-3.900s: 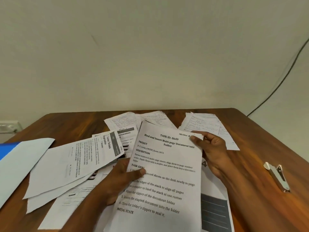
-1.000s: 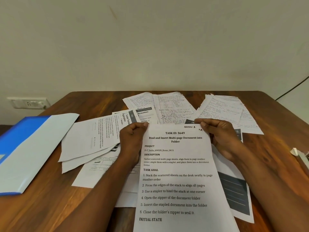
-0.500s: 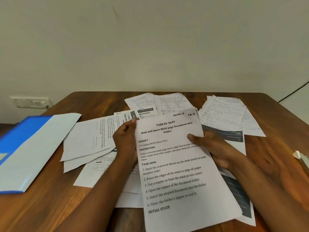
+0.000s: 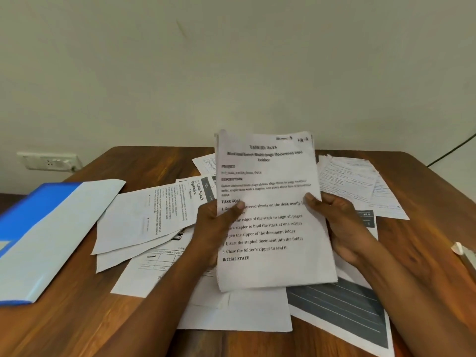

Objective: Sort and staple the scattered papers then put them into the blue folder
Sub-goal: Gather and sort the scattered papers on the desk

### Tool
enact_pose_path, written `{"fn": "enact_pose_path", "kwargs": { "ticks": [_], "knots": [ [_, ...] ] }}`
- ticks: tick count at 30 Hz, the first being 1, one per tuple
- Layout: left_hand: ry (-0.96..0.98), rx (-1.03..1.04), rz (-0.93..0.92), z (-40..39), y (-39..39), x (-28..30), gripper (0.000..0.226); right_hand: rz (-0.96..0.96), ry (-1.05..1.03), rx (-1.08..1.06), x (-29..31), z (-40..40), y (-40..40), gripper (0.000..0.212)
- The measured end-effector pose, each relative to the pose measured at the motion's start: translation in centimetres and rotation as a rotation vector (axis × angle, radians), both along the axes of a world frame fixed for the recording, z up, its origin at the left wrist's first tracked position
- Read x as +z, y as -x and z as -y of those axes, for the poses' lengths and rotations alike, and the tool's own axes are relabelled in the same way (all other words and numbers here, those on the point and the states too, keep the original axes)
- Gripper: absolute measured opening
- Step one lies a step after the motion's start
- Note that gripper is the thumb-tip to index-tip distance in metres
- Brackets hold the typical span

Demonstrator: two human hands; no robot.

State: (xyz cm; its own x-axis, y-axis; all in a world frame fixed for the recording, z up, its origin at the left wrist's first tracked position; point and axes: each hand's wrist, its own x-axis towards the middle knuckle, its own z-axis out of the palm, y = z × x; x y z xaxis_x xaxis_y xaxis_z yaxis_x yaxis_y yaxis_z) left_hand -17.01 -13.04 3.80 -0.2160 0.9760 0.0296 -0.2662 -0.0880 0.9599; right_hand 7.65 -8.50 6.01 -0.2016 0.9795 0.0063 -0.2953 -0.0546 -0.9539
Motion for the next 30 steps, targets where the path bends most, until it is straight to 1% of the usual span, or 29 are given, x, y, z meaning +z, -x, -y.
{"fn": "enact_pose_path", "kwargs": {
  "ticks": [2, 6, 9, 11, 14, 16, 17, 21, 25, 30],
  "knots": [
    [-0.054, 0.067, -0.004, 0.2, -0.1, 0.5, 0.016, 0.071, -0.061, -0.022, 0.0, 0.6, 0.9, 0.027],
    [-0.171, 0.168, -0.085, 1.0, -0.7, 2.0, 0.016, 0.185, -0.228, -0.164, 0.9, 2.0, 2.8, 0.018],
    [-0.290, 0.193, -0.158, 1.7, -0.9, 3.7, 0.015, 0.124, -0.343, -0.230, 2.0, 2.5, 3.1, 0.012],
    [-0.317, 0.198, -0.181, 2.0, -1.1, 4.2, 0.016, 0.081, -0.389, -0.249, 2.2, 2.5, 3.2, 0.012],
    [-0.251, 0.177, -0.214, 1.6, -1.3, 3.2, 0.013, 0.103, -0.338, -0.232, 0.9, 2.1, 3.7, 0.014],
    [-0.206, 0.147, -0.207, 1.2, -1.5, 2.1, 0.007, 0.128, -0.271, -0.212, -0.2, 1.8, 3.9, 0.019],
    [-0.204, 0.139, -0.200, 1.1, -1.6, 1.8, 0.008, 0.130, -0.256, -0.209, -0.5, 1.7, 3.9, 0.021],
    [-0.222, 0.176, -0.191, 1.0, -1.7, 1.8, 0.013, 0.120, -0.288, -0.224, -0.4, 1.4, 3.7, 0.020],
    [-0.175, 0.126, -0.192, 0.6, -1.1, 0.8, 0.012, 0.169, -0.236, -0.168, -1.3, 1.2, 3.9, 0.018],
    [-0.164, 0.120, -0.199, 0.4, -1.0, 0.3, 0.015, 0.192, -0.249, -0.174, -1.2, 1.0, 3.5, 0.020]
  ]
}}
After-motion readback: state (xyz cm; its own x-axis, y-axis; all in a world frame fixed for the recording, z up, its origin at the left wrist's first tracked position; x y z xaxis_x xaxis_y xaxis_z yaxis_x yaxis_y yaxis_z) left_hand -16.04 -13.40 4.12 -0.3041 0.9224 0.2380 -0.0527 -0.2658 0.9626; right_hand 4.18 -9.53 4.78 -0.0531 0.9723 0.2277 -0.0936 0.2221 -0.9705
